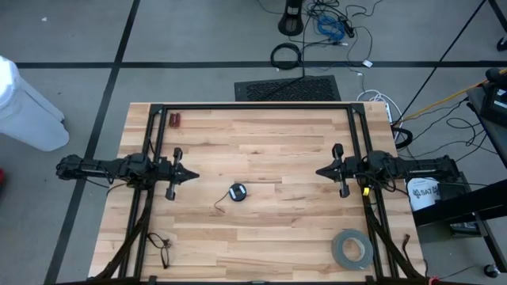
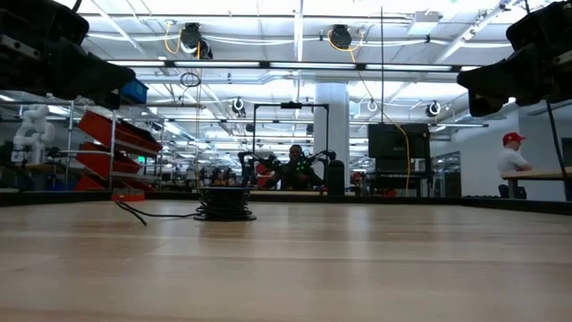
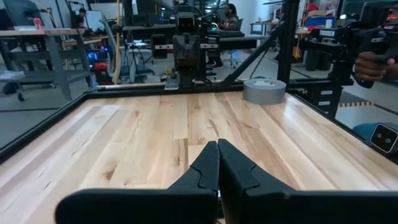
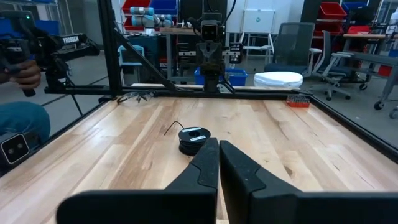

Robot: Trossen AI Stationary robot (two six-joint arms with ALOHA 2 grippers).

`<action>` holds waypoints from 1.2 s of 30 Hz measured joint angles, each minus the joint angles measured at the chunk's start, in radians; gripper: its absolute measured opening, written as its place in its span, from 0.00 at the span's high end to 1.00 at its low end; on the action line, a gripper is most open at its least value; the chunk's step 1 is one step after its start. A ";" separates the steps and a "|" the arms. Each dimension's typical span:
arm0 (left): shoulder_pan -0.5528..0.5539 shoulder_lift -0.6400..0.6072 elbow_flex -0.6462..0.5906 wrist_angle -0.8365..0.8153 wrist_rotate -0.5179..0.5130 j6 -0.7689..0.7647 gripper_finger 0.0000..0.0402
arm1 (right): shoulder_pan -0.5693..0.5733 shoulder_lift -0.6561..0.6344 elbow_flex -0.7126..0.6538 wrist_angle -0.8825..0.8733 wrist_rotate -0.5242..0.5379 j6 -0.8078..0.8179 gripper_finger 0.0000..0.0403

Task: Coil cords
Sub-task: Return to Home Position

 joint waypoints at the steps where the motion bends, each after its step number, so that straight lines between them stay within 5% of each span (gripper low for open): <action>1: 0.000 0.000 0.000 0.000 -0.001 0.000 1.00 | 0.000 0.000 0.000 0.000 0.000 0.000 1.00; 36: 0.000 0.000 0.000 0.001 -0.002 -0.005 0.96 | 0.000 0.000 0.000 0.004 0.002 0.019 1.00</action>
